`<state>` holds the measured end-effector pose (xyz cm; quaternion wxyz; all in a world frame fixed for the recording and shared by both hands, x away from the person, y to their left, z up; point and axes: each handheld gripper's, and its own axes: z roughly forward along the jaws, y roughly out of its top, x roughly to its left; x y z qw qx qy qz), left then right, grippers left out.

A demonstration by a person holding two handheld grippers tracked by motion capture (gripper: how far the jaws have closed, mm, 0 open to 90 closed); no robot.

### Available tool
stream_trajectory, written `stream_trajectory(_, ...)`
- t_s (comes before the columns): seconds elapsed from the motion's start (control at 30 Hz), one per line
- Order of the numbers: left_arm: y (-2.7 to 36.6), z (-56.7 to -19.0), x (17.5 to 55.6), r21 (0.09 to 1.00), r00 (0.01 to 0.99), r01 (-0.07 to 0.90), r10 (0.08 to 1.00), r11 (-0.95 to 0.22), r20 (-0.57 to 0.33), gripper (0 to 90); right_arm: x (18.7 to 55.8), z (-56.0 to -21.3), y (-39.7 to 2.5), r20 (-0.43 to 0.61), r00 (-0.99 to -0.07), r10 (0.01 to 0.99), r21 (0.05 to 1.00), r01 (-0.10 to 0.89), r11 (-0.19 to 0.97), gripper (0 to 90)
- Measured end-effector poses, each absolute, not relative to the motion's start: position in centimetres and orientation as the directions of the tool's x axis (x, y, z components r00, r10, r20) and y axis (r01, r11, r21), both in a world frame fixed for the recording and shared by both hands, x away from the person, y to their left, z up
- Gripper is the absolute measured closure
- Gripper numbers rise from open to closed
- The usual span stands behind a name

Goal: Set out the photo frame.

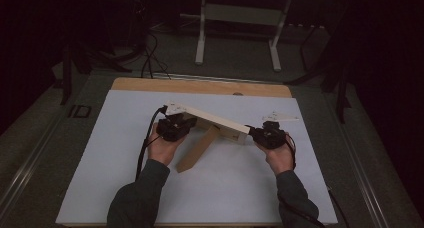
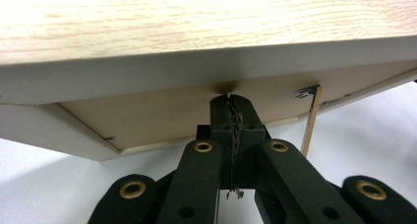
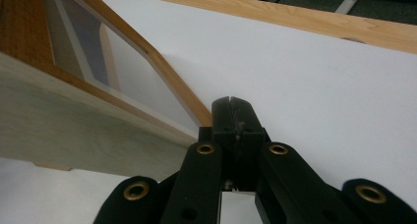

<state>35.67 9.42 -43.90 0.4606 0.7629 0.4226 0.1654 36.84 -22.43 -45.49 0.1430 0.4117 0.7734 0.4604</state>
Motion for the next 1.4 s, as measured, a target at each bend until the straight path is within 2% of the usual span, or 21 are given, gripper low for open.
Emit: stream_trajectory(1.4,5.6,-42.9,34.6,0.841,0.680,0.443,0.728,-0.311,-0.089,89.7,35.7,-45.4,-21.5,0.121,-0.655,0.746,0.831,0.478,0.285,90.0)
